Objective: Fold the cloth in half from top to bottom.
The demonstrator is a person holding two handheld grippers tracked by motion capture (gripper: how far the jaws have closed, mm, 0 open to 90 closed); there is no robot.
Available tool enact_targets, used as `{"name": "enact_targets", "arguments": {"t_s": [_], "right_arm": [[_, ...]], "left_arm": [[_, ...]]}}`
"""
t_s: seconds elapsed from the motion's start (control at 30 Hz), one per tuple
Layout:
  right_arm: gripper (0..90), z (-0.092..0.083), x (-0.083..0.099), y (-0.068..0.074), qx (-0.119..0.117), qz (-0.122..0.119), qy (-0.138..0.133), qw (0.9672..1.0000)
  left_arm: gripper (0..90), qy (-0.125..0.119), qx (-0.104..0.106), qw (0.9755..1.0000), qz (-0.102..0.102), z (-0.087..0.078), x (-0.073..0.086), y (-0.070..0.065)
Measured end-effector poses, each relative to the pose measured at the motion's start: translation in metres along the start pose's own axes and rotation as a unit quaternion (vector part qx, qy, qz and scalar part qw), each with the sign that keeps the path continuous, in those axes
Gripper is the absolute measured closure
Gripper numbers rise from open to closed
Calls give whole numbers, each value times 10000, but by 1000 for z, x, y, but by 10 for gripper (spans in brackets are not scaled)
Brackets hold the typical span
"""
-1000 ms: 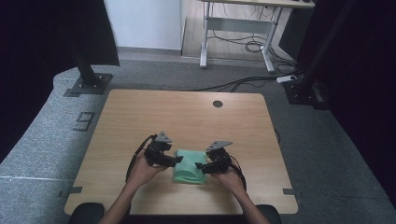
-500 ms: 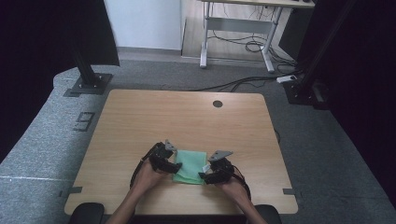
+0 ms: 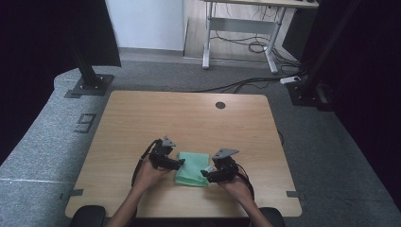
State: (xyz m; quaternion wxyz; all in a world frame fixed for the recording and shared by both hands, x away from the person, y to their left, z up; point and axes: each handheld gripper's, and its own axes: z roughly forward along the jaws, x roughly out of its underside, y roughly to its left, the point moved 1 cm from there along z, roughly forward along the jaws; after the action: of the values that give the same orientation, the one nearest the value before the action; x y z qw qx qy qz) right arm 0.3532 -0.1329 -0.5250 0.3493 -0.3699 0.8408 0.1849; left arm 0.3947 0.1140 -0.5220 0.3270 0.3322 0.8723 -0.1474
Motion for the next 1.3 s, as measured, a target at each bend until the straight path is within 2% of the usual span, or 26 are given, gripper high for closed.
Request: {"name": "enact_targets", "arguments": {"t_s": [0.07,0.17,0.23,0.33,0.5,0.73,0.83,1.03,1.17,1.3], "right_arm": [[257,8,0,0,34,-23,152,9999],[255,16,8,0,46,-35,314,9995],[254,14,13,1,14,-21,323,9995],[245,10,19,2,66,-40,340,9994],[241,11,22,2,124,-49,301,9995],[223,12,24,-1,80,115,275,9995],[211,13,25,-1,72,141,268,9995],[201,13,26,-1,108,168,249,9995],[183,13,26,-1,158,184,239,9994],[163,13,26,0,244,212,254,9992]], "left_arm": [[182,-8,-171,9998,-77,7,-1,7],[177,21,-216,9995,-246,15,2,15],[173,87,-237,9995,-212,18,4,15],[174,76,-251,9996,-143,14,5,10],[165,233,-28,9996,171,1,11,-7],[173,328,116,9990,268,-13,34,-21],[174,315,168,9992,190,-16,44,-24],[181,207,186,9996,20,-15,53,-24],[179,115,195,9997,-26,-15,57,-24],[142,-22,115,9999,-49,-13,61,-23]]}}
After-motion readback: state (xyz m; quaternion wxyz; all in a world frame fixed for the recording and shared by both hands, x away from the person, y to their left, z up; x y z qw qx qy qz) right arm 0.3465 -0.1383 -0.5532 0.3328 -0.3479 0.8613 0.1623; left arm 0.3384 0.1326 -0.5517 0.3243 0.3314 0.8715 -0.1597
